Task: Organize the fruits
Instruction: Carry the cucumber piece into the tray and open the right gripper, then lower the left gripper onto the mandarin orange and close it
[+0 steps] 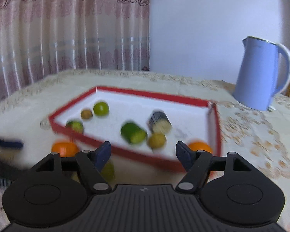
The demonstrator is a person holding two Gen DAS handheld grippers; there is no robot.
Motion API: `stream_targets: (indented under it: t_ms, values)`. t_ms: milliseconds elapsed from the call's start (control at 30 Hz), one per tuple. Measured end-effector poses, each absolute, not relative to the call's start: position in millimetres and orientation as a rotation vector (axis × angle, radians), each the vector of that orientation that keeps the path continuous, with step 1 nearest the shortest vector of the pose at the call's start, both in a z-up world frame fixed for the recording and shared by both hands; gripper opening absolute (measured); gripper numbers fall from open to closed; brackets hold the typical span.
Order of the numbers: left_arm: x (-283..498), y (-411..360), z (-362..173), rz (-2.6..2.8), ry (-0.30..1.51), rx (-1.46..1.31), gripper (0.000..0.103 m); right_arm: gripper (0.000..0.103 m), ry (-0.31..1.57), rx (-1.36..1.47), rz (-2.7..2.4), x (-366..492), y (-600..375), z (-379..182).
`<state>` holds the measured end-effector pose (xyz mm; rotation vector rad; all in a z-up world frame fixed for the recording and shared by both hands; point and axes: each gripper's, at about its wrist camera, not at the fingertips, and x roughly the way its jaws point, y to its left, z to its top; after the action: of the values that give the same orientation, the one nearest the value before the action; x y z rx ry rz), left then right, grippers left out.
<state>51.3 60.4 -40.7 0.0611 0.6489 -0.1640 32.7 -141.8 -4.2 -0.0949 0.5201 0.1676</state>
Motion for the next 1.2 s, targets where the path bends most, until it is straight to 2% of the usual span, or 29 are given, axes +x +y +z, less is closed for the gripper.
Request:
stream_targets:
  t_ms: [367, 433, 500, 600, 733, 1033, 1200]
  values:
    - [51, 60, -41, -0.164, 0.649, 0.062, 0.103, 0.078, 0.641, -0.052, 0.093, 17, -170, -36]
    - [51, 60, -41, -0.164, 0.649, 0.062, 0.103, 0.086, 0.643, -0.047, 0.084, 16, -171, -37]
    - [51, 60, -41, -0.164, 0.649, 0.063, 0.103, 0.086, 0.647, -0.043, 0.076, 16, -172, -38]
    - [51, 60, -41, -0.164, 0.648, 0.063, 0.103, 0.096, 0.657, -0.042, 0.063, 18, -173, -39]
    - [50, 59, -40, -0.156, 0.642, 0.067, 0.103, 0.100, 0.667, -0.021, 0.059, 19, -176, -40]
    - [48, 69, -32, -0.190, 0.641, -0.024, 0.103, 0.102, 0.671, -0.027, 0.063, 20, -175, -40]
    - [58, 74, -20, -0.237, 0.665, -0.170, 0.103, 0.102, 0.671, -0.027, 0.063, 20, -175, -40]
